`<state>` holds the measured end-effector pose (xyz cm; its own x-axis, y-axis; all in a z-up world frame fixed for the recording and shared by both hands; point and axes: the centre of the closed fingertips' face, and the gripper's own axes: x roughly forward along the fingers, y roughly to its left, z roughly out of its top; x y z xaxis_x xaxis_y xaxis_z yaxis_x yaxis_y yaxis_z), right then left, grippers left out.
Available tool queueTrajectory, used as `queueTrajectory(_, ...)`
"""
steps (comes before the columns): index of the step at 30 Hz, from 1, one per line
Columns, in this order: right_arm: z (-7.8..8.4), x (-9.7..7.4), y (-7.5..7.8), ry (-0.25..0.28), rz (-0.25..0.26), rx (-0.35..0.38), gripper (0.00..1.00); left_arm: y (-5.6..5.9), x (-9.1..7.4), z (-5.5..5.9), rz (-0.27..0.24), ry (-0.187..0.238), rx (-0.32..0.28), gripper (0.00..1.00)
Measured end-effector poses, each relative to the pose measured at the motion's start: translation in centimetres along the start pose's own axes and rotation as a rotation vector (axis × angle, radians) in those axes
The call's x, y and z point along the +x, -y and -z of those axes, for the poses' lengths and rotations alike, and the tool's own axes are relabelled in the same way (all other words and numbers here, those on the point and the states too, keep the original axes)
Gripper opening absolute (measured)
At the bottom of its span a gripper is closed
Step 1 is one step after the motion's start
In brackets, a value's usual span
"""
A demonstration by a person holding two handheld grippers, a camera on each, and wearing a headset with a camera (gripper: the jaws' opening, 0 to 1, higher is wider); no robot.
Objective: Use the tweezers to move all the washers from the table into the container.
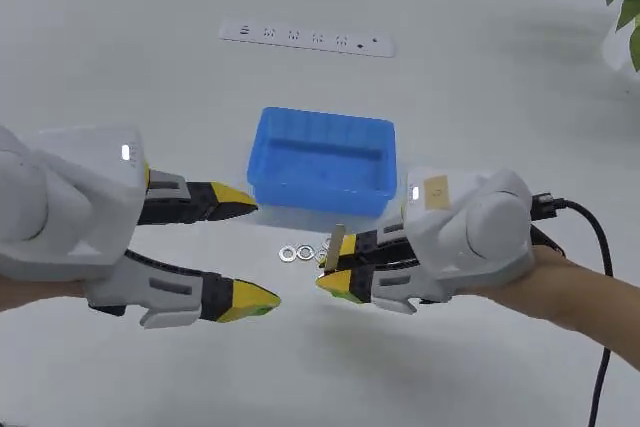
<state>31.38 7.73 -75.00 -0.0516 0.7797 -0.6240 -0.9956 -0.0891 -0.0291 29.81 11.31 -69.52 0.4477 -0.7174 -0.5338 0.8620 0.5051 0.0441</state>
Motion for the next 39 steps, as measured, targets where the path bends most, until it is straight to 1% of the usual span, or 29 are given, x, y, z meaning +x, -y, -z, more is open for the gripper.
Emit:
queueTrajectory(4,-1.1,-0.8,0.8,0.000,0.010,-0.018,0.09,-0.5,-0.8,0.7,-0.033,-0.014,0.024,0.56)
queueTrajectory(7,-2.4,-1.6,2.2,0.004,0.043,-0.046,0.09,-0.6,-1.3,1.2,-0.045,-0.024,0.021,0.56)
queueTrajectory(9,-3.0,-2.1,3.2,0.009,0.066,-0.048,0.09,-0.7,-1.5,1.5,-0.054,-0.029,0.018,0.55)
queueTrajectory(10,-3.4,-2.3,4.0,0.016,0.080,-0.045,0.09,-0.7,-1.7,1.7,-0.062,-0.029,0.017,0.54)
queueTrajectory(13,-4.1,-2.7,5.3,0.022,0.101,-0.043,0.09,-0.6,-1.9,2.1,-0.070,-0.027,0.008,0.53)
queueTrajectory(17,-5.0,-2.8,6.8,0.023,0.120,-0.059,0.09,-0.5,-2.5,3.1,-0.082,-0.035,-0.006,0.53)
queueTrajectory(18,-5.4,-2.7,7.2,0.027,0.126,-0.068,0.09,-0.4,-2.6,3.2,-0.078,-0.014,-0.042,0.53)
queueTrajectory(19,-5.6,-2.6,7.5,0.030,0.127,-0.067,0.09,-0.5,-2.7,3.2,-0.081,-0.002,-0.069,0.53)
queueTrajectory(20,-5.8,-2.4,7.9,0.031,0.128,-0.062,0.09,-0.8,-2.8,3.2,-0.094,0.007,-0.093,0.53)
queueTrajectory(22,-6.1,-2.0,8.7,0.027,0.138,-0.077,0.09,-1.3,-3.0,3.2,-0.111,0.013,-0.081,0.53)
queueTrajectory(23,-6.2,-1.9,9.0,0.031,0.138,-0.079,0.09,-1.6,-3.1,3.2,-0.127,0.017,-0.069,0.53)
queueTrajectory(25,-6.7,-1.7,9.8,0.048,0.145,-0.068,0.09,-1.9,-3.1,3.1,-0.132,0.026,-0.072,0.54)
queueTrajectory(26,-6.8,-1.6,10.1,0.050,0.146,-0.070,0.09,-2.0,-3.0,3.1,-0.140,0.030,-0.075,0.55)
queueTrajectory(27,-6.8,-1.4,10.6,0.047,0.148,-0.075,0.09,-2.4,-3.0,3.2,-0.160,0.029,-0.082,0.58)
queueTrajectory(28,-6.7,-1.2,10.8,0.041,0.147,-0.077,0.09,-2.5,-2.9,3.3,-0.157,0.025,-0.081,0.59)
queueTrajectory(29,-6.5,-1.0,11.2,0.035,0.144,-0.082,0.09,-2.6,-2.8,3.5,-0.158,0.018,-0.081,0.59)
queueTrajectory(31,-6.2,-0.6,11.8,0.027,0.141,-0.084,0.09,-2.8,-2.7,3.7,-0.164,0.017,-0.087,0.58)
queueTrajectory(35,-5.3,0.3,12.8,0.016,0.138,-0.074,0.09,-2.6,-2.3,4.3,-0.148,0.005,-0.108,0.57)
queueTrajectory(36,-5.0,0.7,13.1,0.011,0.140,-0.073,0.09,-2.5,-2.2,4.6,-0.139,-0.007,-0.108,0.55)
queueTrajectory(38,-4.5,1.1,13.5,0.003,0.139,-0.068,0.09,-2.6,-2.2,4.9,-0.140,-0.018,-0.108,0.46)
queueTrajectory(39,-4.2,1.4,13.7,0.001,0.138,-0.066,0.09,-2.7,-2.1,5.1,-0.141,-0.022,-0.107,0.43)
